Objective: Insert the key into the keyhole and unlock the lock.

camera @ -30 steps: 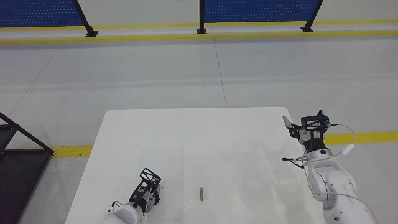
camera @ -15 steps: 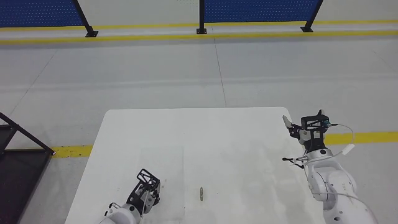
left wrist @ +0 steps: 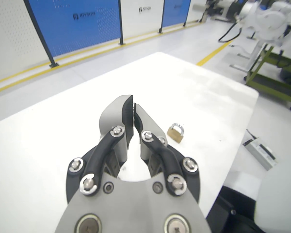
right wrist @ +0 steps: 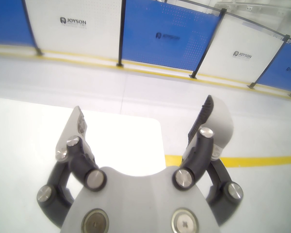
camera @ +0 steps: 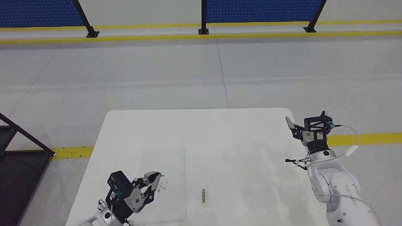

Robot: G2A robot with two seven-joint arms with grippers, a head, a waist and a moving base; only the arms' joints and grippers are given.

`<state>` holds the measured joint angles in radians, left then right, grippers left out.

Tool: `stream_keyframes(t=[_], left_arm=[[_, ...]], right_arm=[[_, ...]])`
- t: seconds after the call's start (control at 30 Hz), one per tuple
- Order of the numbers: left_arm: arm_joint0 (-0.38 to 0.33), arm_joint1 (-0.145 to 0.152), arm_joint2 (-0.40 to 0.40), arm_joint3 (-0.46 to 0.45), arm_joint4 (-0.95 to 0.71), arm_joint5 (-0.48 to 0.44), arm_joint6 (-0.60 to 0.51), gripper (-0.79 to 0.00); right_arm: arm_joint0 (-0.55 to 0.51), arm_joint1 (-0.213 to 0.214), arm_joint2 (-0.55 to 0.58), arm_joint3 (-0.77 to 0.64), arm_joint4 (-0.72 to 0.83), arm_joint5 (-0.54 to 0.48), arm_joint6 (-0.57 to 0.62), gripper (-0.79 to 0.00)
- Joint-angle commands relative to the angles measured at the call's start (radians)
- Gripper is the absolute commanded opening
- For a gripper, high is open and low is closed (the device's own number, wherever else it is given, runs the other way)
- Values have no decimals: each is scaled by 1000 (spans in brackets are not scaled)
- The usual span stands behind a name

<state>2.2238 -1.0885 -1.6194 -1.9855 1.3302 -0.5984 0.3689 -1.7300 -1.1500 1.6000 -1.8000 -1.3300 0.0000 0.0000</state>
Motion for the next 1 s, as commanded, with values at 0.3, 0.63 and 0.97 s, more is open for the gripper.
stream_keyframes(t=[0.3, 0.63, 0.97], left_arm=[[-22, 22, -23, 116, 245, -187, 493, -785], [-22, 22, -23, 116, 245, -187, 493, -785], [-22, 22, -23, 116, 245, -187, 493, -785]], right_arm=[[-21, 0, -26, -11, -49, -28, -4, 0], [-196, 7, -250, -93, -399, -235, -87, 0], [-209, -1, -481, -21, -549, -329, -109, 0]])
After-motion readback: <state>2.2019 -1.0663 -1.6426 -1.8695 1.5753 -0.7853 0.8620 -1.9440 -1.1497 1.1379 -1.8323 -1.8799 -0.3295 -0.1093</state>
